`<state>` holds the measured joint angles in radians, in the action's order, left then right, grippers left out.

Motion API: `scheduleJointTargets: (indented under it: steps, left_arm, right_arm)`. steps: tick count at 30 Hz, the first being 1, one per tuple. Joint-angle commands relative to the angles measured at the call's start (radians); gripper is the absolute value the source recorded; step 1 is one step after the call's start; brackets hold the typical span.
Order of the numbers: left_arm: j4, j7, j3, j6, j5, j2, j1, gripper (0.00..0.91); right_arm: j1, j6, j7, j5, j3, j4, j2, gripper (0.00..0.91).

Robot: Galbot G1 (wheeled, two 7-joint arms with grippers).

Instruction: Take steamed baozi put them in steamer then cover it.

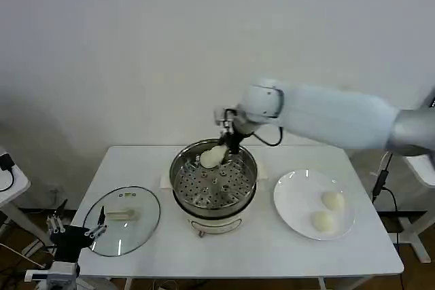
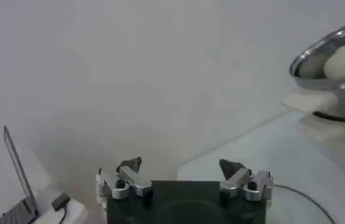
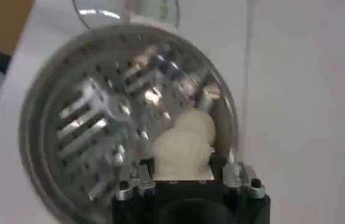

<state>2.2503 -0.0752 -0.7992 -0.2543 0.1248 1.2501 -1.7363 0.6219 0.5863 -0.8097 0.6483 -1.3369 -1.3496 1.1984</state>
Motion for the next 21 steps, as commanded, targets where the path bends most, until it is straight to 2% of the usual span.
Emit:
scheduleJointTargets:
  steps: [1, 9, 21]
  left_arm:
    - [0.010, 0.000, -0.009, 0.001, -0.005, 0.003, 0.005, 0.907]
    - [0.011, -0.001, -0.009, 0.005, -0.005, 0.007, 0.001, 0.907]
    - [0.010, -0.001, -0.006, 0.005, -0.005, 0.006, 0.006, 0.907]
  right_arm:
    - [-0.073, 0.063, 0.021, 0.071, -0.019, 0.106, 0.179, 0.615]
    - [-0.119, 0.058, 0.019, 0.020, -0.009, 0.186, 0.230, 0.615]
    - [-0.153, 0.045, 0.012, -0.043, -0.007, 0.253, 0.259, 0.615]
